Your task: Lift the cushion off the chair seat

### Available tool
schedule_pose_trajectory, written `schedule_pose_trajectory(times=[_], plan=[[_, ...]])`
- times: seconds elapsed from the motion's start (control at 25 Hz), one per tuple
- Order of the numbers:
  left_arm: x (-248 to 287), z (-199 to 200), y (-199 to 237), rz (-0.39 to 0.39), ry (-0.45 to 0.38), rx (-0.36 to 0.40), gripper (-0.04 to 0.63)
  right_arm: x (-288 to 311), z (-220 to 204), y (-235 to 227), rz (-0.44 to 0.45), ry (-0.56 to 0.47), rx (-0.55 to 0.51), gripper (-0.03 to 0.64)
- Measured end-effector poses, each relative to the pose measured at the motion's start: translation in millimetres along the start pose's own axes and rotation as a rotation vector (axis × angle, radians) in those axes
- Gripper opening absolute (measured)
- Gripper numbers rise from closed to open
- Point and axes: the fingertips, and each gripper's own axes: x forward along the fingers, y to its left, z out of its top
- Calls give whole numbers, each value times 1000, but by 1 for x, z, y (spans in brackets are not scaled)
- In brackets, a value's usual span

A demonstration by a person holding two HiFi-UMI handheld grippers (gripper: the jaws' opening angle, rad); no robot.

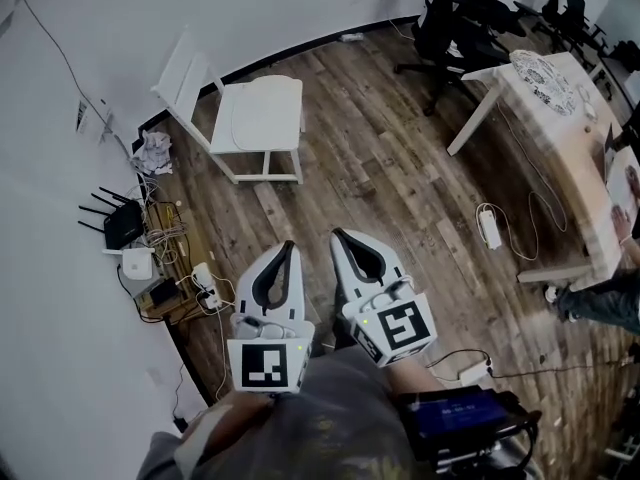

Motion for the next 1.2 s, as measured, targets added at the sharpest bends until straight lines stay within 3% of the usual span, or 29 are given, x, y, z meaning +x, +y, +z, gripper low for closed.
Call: schedule_pose_trajectory(times=[0.48, 0.8, 1.2], plan=[[108, 32, -19, 46, 6, 61, 6, 53, 40, -106, 57, -50, 33, 8], [135, 34, -5, 81, 17, 66, 6, 83, 38, -126, 84, -28, 49, 8], [190, 24, 44, 129, 14, 1, 6, 149, 29, -149, 107, 25, 24, 8]])
